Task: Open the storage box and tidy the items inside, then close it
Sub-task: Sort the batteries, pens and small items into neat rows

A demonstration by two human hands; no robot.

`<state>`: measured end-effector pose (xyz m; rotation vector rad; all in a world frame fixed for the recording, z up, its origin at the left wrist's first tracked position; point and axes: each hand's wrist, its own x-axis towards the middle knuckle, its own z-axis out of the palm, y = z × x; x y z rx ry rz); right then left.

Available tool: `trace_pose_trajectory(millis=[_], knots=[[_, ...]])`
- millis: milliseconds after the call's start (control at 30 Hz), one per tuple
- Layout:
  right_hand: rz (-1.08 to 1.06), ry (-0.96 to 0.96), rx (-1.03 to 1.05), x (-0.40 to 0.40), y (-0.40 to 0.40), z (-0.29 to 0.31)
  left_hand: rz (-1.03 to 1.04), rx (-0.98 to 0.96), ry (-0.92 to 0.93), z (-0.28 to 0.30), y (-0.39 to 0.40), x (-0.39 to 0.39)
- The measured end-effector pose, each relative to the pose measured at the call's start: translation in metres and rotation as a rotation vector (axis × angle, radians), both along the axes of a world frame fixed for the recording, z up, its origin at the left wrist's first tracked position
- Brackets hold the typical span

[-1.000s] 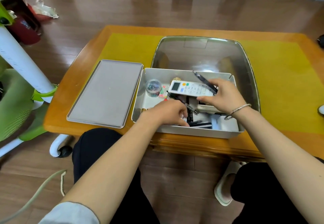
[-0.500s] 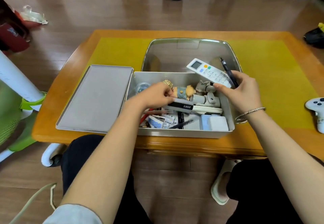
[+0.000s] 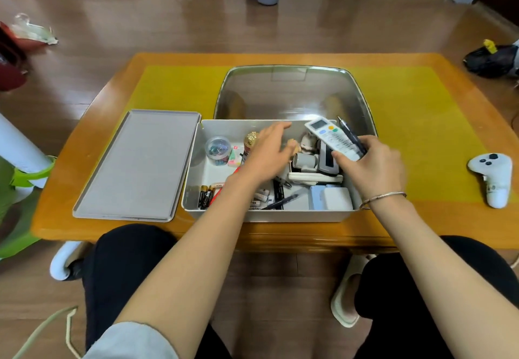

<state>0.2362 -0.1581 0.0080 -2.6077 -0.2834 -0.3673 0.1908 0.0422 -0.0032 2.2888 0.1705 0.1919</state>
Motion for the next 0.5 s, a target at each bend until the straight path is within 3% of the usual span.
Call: trace_pose_trajectory(millis=[167,300,400,500], knots=[[-0.064,0.080,-0.258,-0.005,0.011,-0.008,0.339,0.256,-0.096,0.001,0.046,-0.021],[-0.079,0.135,-0.296,-0.003,0.016,-0.010,0.603,0.363,0.087,-0.006,0.088,-0.044],[-0.064,0.159,-0.315,0.000,0.021,-0.009,0.592,0.197,0.323,-0.016,0.114,-0.060],[-0.073,0.186,-0.312,0.003,0.023,-0.008,0.481,-0.079,0.348,-0.026,0.119,-0.070]])
